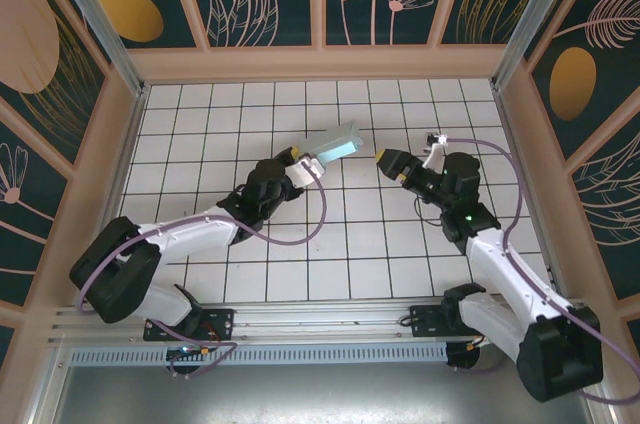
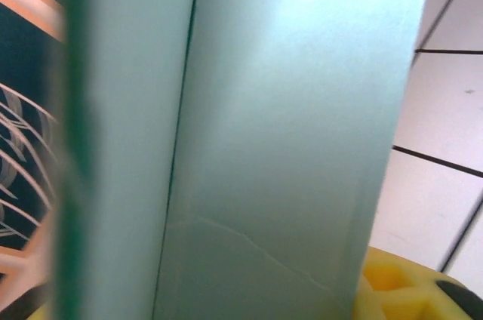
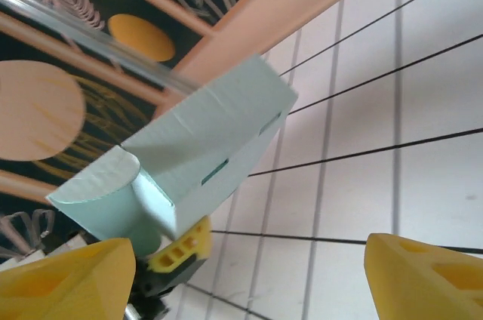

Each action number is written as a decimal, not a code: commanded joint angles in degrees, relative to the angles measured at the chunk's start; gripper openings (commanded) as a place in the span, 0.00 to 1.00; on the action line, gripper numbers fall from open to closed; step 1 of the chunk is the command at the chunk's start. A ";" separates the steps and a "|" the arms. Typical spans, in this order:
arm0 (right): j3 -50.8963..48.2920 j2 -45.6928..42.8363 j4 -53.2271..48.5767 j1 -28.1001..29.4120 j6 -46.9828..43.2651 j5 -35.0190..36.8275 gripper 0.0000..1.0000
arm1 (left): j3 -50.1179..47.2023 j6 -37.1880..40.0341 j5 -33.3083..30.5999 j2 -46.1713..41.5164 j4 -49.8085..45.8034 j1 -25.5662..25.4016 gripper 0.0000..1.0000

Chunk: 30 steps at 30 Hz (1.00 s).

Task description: Fold the paper box

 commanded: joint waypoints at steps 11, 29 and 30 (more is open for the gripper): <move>9.71 -5.62 -20.65 1.23 -32.42 4.97 0.78 | 11.11 -7.47 17.24 0.75 -37.86 0.84 0.33; 16.64 3.76 -31.82 14.12 -52.50 7.94 0.53 | 18.46 -6.55 23.11 7.33 -59.41 0.81 0.33; 16.87 4.88 -31.90 14.18 -52.69 7.54 0.51 | 18.59 -6.55 23.03 7.78 -59.69 0.82 0.34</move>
